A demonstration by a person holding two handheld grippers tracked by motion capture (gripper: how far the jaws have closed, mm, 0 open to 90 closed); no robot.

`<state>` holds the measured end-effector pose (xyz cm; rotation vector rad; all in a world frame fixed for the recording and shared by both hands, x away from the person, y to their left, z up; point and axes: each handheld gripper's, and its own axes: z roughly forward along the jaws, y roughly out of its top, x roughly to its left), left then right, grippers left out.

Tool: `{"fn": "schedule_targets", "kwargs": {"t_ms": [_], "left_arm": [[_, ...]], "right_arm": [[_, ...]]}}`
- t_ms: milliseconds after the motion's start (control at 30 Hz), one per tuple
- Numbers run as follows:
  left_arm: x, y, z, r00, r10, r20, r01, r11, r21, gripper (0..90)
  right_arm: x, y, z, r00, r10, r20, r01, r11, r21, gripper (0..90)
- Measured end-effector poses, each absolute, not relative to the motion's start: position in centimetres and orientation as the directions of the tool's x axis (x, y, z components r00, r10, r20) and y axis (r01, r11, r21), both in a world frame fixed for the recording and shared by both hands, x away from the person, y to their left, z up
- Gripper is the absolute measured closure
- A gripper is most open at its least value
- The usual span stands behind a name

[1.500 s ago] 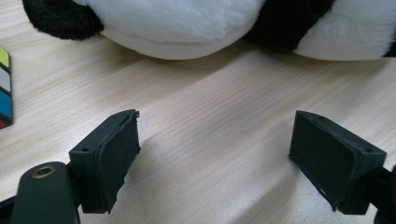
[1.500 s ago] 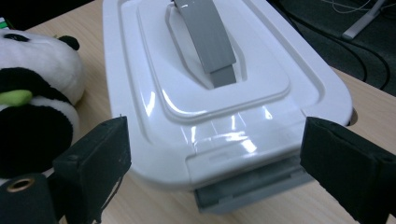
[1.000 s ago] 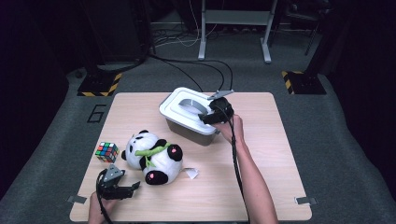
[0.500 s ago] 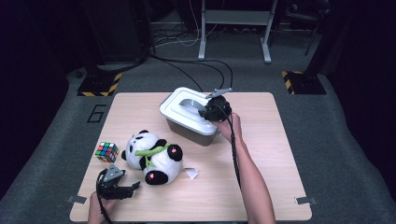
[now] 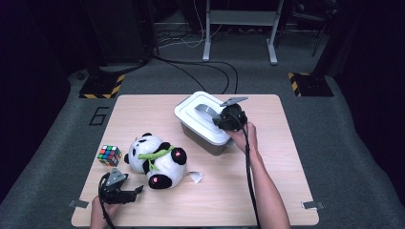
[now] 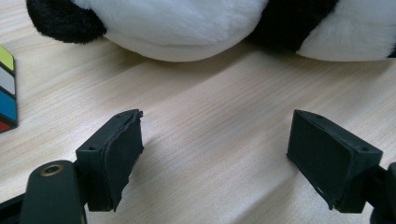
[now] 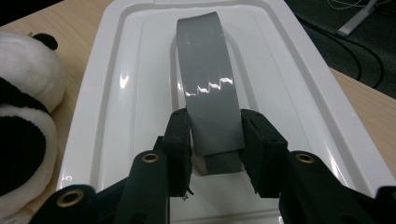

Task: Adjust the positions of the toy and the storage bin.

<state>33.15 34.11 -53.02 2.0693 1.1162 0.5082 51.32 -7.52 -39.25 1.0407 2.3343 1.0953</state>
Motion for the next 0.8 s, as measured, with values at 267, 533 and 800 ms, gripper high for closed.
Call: {"fn": "schedule_targets", "kwargs": {"t_ms": [267, 533, 800], "left_arm": [[33.2, 34.1, -53.0, 0.549, 0.836, 0.003, 0.554, -0.366, 0.747, 17.6], [33.2, 34.1, -53.0, 0.541, 0.841, 0.004, 0.561, -0.364, 0.744, 17.6], [33.2, 34.1, -53.0, 0.541, 0.841, 0.005, 0.559, -0.364, 0.745, 17.7]], "right_arm": [[49.4, -9.0, -39.3, -0.652, 0.758, -0.014, 0.472, 0.420, 0.775, 64.2], [48.0, -10.5, -39.2, -0.645, 0.764, -0.017, 0.480, 0.422, 0.769, 64.4], [46.8, -11.6, -39.3, -0.642, 0.767, -0.014, 0.481, 0.417, 0.771, 64.3]]}}
